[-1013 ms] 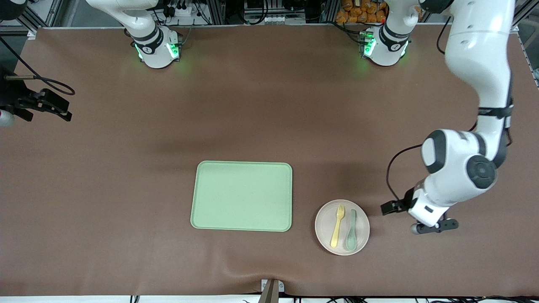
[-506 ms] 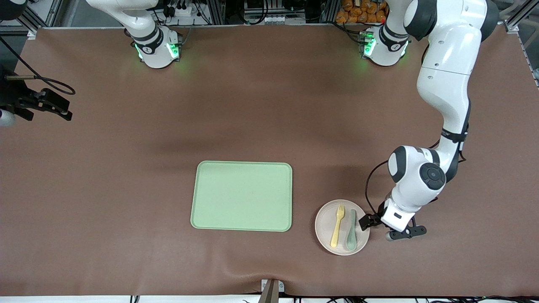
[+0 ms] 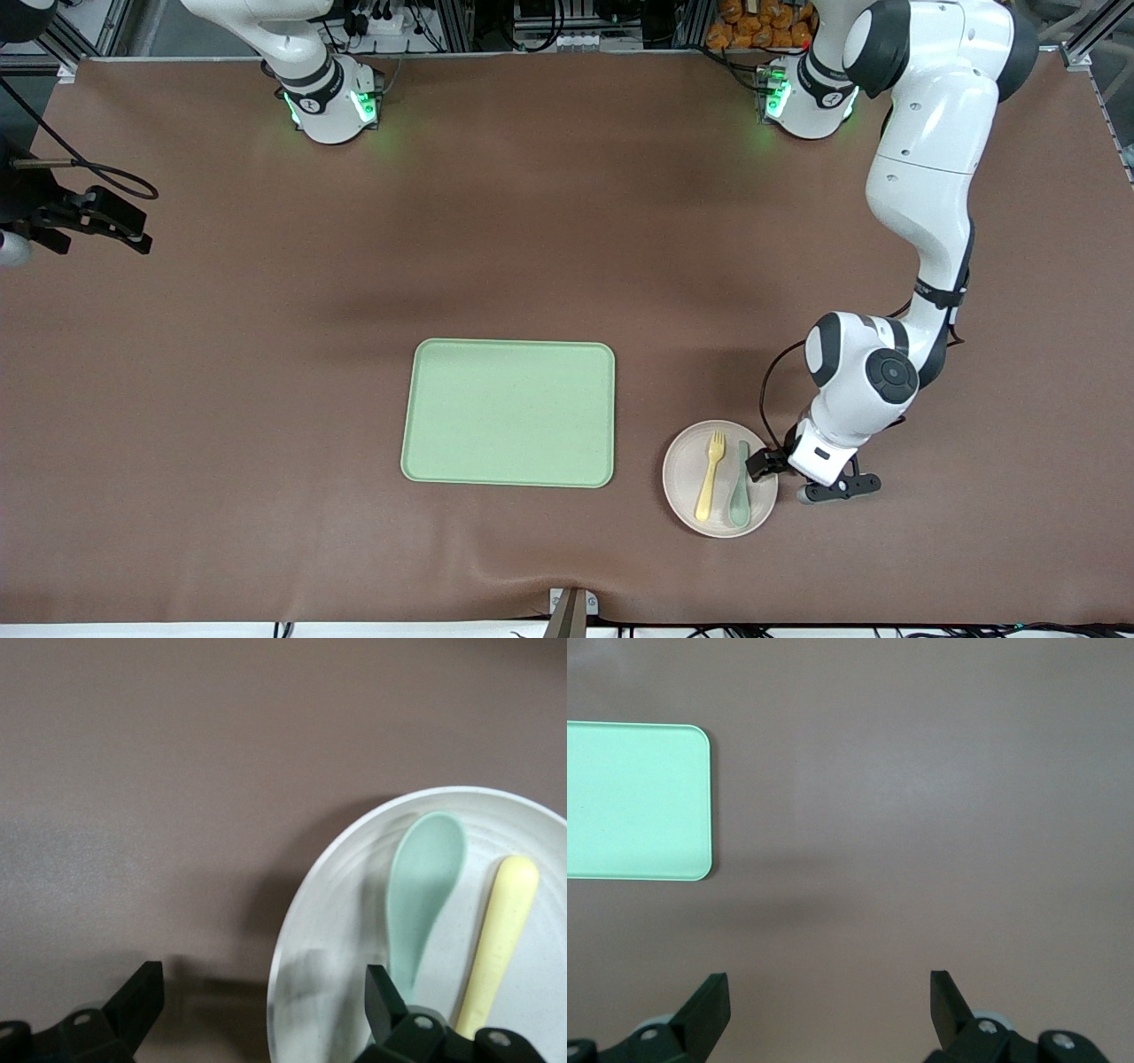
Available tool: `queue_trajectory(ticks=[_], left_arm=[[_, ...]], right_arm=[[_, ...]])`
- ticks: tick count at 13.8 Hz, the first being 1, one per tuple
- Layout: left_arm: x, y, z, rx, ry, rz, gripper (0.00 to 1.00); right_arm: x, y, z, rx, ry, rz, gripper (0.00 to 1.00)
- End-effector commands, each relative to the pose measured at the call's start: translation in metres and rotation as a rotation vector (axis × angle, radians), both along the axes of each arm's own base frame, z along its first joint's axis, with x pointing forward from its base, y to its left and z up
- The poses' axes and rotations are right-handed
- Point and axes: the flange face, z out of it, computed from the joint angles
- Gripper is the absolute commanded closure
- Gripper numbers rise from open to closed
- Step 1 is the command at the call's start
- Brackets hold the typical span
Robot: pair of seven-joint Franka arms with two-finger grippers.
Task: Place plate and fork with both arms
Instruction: 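Reach the left gripper down to the white plate's rim, then close the left gripper on the white plate's rim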
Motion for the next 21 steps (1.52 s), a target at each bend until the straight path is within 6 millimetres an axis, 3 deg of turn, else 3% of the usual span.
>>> queue_trajectory(ticks=[1,3,4,5,6,9,13,21], left_arm=[[0.004,-0.003,-0.009,-0.002,-0.024,-0.005,0.00],[0.004,-0.003,-0.009,-0.001,-0.024,-0.006,0.02],[0.004,-0.001,-0.009,-0.002,-0.024,-0.003,0.22],[0.004,-0.001,-0.009,-0.003,-0.023,0.001,0.57],[0.004,-0.001,-0.008,-0.003,-0.023,0.001,1.00],[0.004,-0.002,-0.006,-0.001,-0.027,-0.006,1.00],[0.003,0.005,0.013,0.008,-0.035,-0.012,1.00],[-0.033,0.003,0.118,-0.086,-0.069,0.019,1.00]], right_arm=[[0.000,-0.001,0.002,0.010,0.011,-0.016,0.00],[0.000,-0.002,0.002,0.010,0.011,-0.017,0.00],[0.000,-0.001,0.002,0.010,0.011,-0.016,0.00],[0.000,-0.001,0.002,0.010,0.011,-0.016,0.00],[0.000,-0.001,0.002,0.010,0.011,-0.016,0.00],[0.000,-0.001,0.002,0.010,0.011,-0.016,0.00],[-0.001,-0.001,0.002,0.010,0.012,-0.017,0.00],[-0.001,-0.001,0.002,0.010,0.012,-0.017,0.00]])
